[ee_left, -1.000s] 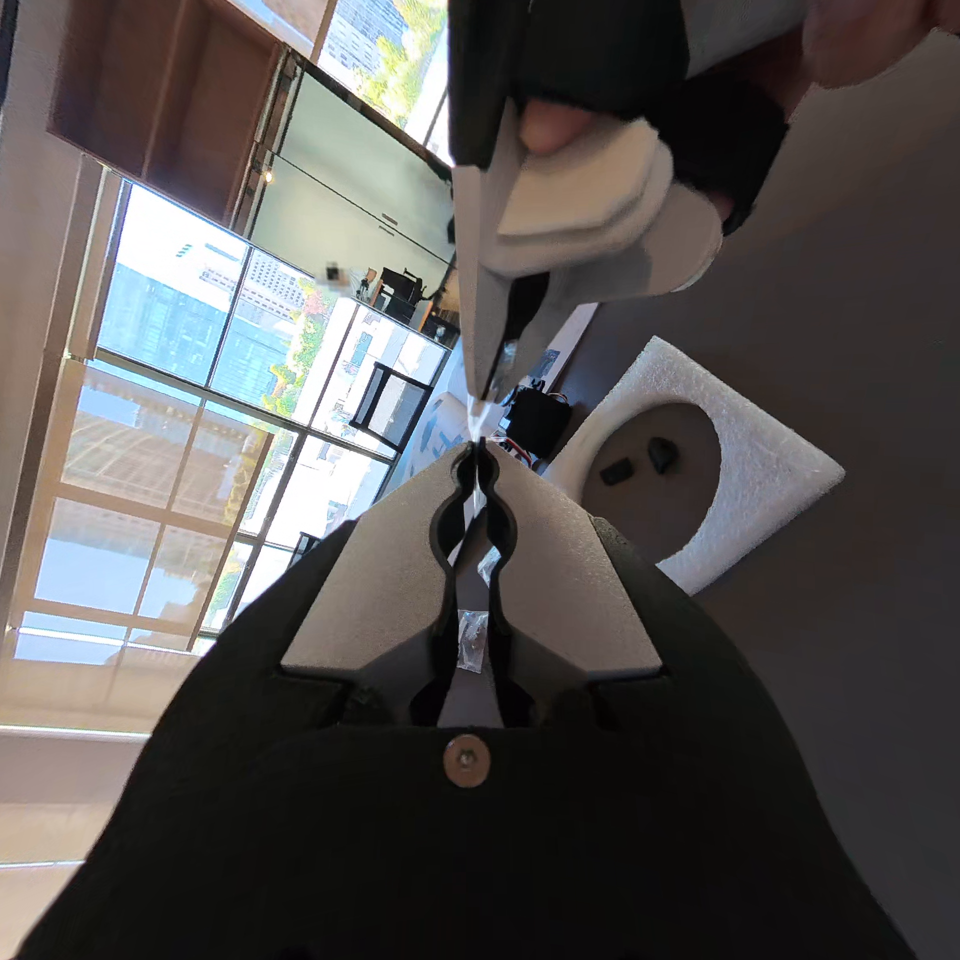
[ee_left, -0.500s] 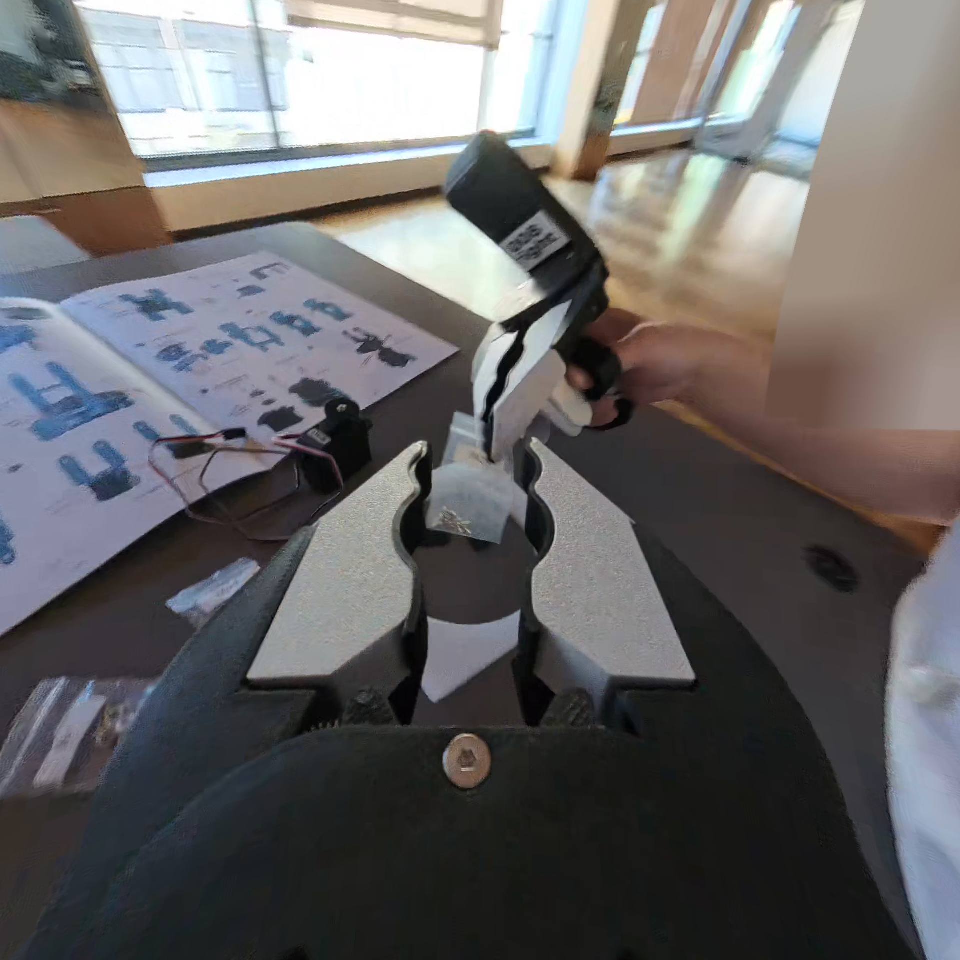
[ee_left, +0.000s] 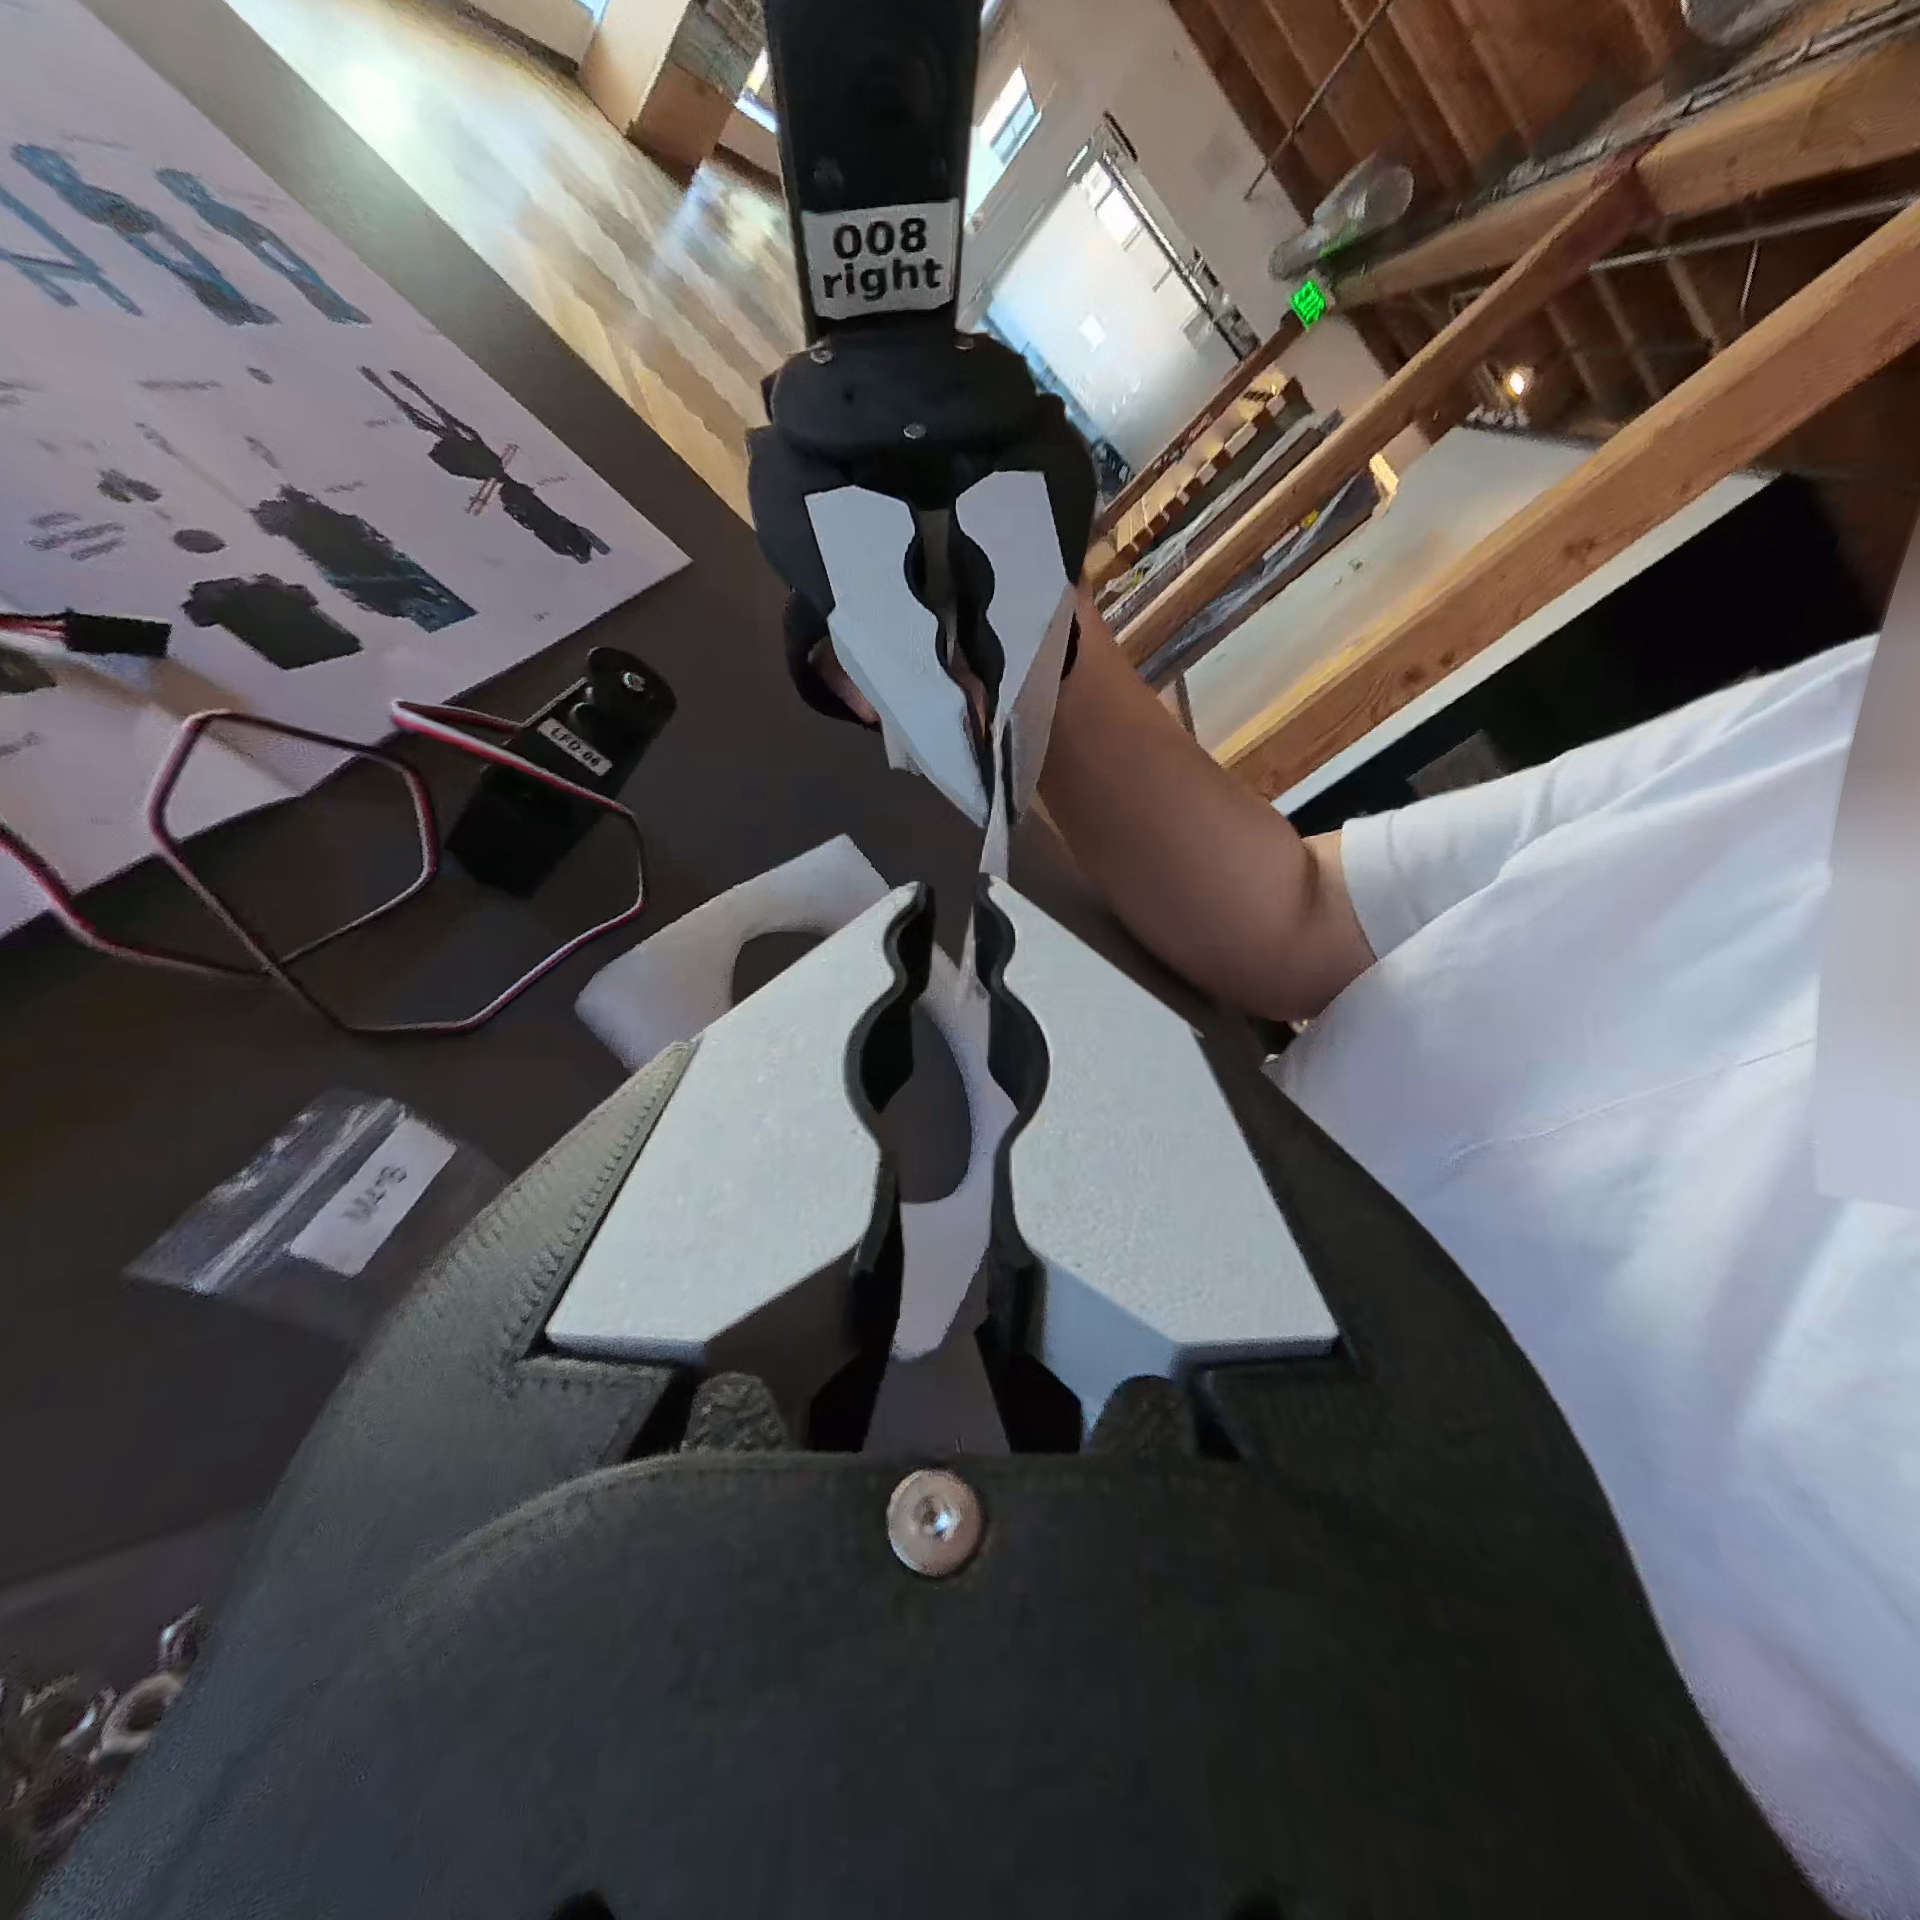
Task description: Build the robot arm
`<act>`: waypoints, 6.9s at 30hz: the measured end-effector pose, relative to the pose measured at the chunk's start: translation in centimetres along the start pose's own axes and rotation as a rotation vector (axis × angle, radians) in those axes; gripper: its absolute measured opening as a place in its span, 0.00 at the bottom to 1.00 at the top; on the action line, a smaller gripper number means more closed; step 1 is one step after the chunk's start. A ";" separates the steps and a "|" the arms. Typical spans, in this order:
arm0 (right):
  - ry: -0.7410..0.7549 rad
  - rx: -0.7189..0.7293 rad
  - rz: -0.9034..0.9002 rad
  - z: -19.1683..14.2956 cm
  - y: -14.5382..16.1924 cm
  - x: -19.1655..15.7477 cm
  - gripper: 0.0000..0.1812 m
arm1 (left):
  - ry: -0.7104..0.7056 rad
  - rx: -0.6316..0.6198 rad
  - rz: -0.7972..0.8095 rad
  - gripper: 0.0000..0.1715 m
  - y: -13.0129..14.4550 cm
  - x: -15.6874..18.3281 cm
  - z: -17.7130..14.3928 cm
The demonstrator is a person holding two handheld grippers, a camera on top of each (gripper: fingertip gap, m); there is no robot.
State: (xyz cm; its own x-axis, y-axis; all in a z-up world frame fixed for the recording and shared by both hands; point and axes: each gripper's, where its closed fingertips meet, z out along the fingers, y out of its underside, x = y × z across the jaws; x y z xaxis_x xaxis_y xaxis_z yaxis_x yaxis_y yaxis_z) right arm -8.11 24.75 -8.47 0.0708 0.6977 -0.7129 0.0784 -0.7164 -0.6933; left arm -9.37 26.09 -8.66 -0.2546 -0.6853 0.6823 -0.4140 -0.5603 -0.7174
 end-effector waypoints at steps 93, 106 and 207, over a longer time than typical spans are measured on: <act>0.580 0.402 -0.219 0.3 0.4 1.9 0.00 | -0.464 0.115 0.055 0.03 0.1 -0.8 1.7; 0.685 0.346 -0.311 0.4 0.6 2.3 0.00 | -0.424 0.163 0.018 0.06 -0.1 -1.0 1.8; 0.046 0.550 0.129 0.1 -0.2 -1.5 0.00 | -0.055 0.168 -0.068 0.00 -0.3 2.3 2.5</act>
State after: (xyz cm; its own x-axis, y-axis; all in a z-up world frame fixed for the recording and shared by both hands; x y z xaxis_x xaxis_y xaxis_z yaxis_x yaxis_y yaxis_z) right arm -8.33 23.88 -7.25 0.0899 0.5946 -0.7990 -0.4630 -0.6853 -0.5621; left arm -7.63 23.49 -7.21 -0.1812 -0.6649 0.7246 -0.2760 -0.6728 -0.6864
